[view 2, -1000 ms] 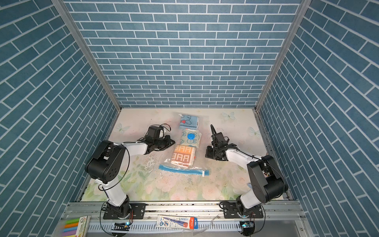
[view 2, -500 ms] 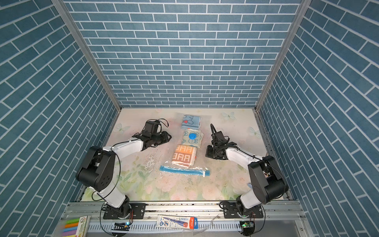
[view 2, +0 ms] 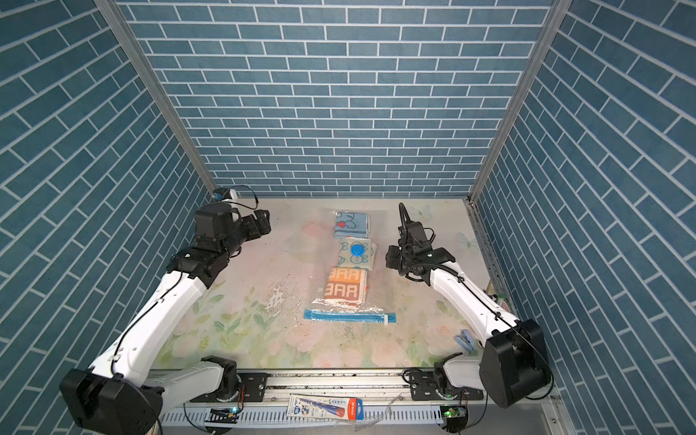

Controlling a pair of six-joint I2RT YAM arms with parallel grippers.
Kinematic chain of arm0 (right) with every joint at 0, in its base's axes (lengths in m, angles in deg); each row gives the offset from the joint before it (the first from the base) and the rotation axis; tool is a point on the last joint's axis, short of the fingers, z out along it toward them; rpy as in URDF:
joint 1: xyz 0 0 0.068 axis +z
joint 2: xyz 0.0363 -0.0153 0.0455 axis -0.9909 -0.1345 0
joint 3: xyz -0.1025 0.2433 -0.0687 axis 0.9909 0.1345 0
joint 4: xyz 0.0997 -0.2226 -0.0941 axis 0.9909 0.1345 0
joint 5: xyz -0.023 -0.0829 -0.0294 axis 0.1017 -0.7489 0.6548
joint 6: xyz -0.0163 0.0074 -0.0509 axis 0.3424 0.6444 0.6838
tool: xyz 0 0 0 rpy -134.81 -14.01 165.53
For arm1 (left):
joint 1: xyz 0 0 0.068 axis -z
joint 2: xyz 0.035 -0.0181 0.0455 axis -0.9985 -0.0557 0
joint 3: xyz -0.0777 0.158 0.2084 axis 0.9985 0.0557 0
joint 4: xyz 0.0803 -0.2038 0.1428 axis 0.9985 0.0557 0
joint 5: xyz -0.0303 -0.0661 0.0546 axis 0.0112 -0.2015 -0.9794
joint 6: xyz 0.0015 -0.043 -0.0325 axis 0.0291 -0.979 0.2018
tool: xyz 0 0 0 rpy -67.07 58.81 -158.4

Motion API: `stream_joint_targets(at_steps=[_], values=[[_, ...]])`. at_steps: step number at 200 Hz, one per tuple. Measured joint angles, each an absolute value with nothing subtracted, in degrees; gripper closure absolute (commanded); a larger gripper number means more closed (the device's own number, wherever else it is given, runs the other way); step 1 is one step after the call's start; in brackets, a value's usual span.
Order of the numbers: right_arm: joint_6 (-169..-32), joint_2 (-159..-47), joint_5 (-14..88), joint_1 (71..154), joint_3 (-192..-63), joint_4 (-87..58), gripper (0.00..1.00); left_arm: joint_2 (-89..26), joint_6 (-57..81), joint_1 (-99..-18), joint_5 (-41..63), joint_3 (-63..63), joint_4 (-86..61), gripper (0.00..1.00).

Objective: Place the folded towel into the vacuum bag
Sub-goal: Adjust the vacuum bag at the center of the board, then reset both arms

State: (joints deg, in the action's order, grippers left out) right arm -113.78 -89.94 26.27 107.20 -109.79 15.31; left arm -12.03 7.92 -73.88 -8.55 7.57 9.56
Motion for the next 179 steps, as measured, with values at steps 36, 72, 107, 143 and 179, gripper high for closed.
stream_joint_targets(at_steps=[36,72,107,143,179], values=[[-110.6,-89.2,23.5,106.2,-113.3,17.9,0.43,-6.8,12.8,-74.4,-13.5,7.0,12.9,0.00],[-104.4,-82.3,19.7,106.1,-113.9,16.0,0.41,-1.7,17.2,-74.5,-17.5,8.0,13.5,0.00],[-95.4,-72.2,11.8,106.1,-107.7,3.2,0.04,3.2,20.6,-74.8,-23.5,14.5,9.3,0.00],[-87.3,-68.0,-0.1,106.1,-97.8,-7.8,0.01,1.8,21.6,-79.1,-27.8,22.8,3.7,0.00],[-84.2,-67.8,-8.2,105.5,-92.4,-14.7,0.01,-1.3,20.9,-83.2,-31.0,37.5,-9.0,0.00]])
